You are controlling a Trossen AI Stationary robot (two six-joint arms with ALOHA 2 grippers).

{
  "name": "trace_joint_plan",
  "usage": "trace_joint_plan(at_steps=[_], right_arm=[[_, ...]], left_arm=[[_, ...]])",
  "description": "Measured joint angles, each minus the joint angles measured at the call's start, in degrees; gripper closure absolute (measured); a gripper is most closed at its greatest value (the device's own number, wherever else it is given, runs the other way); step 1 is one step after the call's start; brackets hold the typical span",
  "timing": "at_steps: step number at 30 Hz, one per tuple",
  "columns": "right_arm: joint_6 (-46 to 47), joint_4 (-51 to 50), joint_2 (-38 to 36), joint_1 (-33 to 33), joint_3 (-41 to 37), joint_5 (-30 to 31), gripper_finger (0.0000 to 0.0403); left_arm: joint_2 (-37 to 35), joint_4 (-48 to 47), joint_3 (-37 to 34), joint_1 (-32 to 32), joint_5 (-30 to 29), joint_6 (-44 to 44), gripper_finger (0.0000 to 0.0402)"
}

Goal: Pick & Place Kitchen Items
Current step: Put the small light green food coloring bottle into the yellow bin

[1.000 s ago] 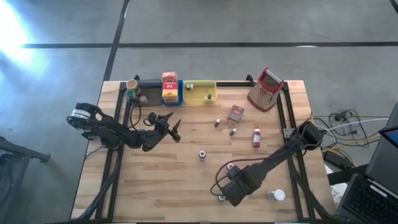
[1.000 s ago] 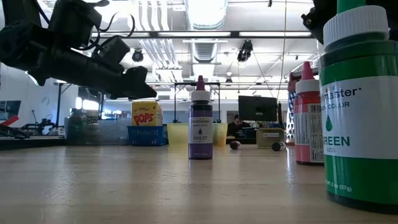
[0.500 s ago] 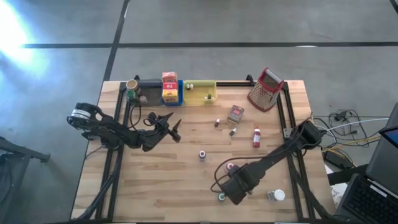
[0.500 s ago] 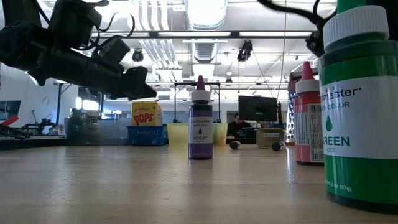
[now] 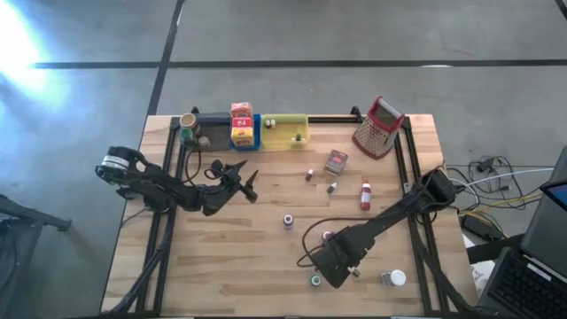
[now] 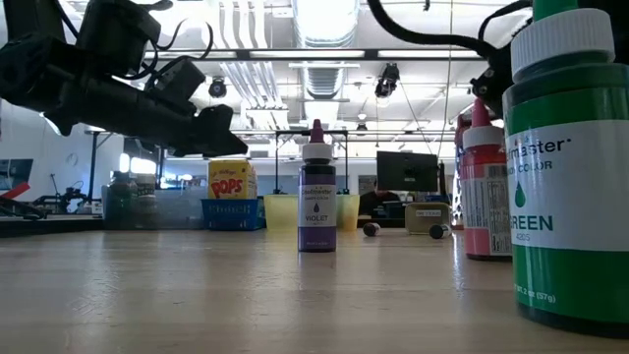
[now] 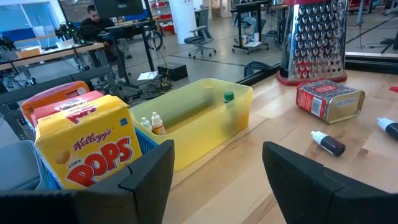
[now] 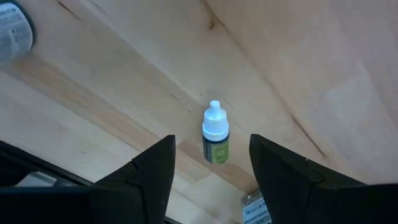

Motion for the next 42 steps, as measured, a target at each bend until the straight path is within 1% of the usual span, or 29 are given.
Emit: trace_joint_plan(at_steps=[3,6,9,15,30,39,42], right_arm=[[1.4,2.8,0.0,0.9,-1.0,0.4,0.0202],[2.8,5.3,0.0,2.5,-2.1,2.3,0.0197],[4.4,5.6,0.0,3.9,-2.7,3.8,0.0192],[4.1,5.5,0.0,4.6,-3.0,6.0,0.0188],[3.5,5.8,0.0,5.2,-4.9,6.2,0.0219],[3.2,10.6,0.0,5.2,-7.4,6.1,0.0243],[3.1,10.9,0.0,5.2,-7.7,6.0,0.0254]], left_arm=[[0.0,0.0,0.0,0.0,0.0,0.0,0.0151],[0.0,0.0,0.0,0.0,0.0,0.0,0.0151],[0.0,0.0,0.0,0.0,0.0,0.0,0.0151],[0.0,0.0,0.0,0.0,0.0,0.0,0.0151],[0.0,0.0,0.0,0.0,0.0,0.0,0.0151],[0.0,0.0,0.0,0.0,0.0,0.0,0.0151],[0.0,0.0,0.0,0.0,0.0,0.0,0.0151]])
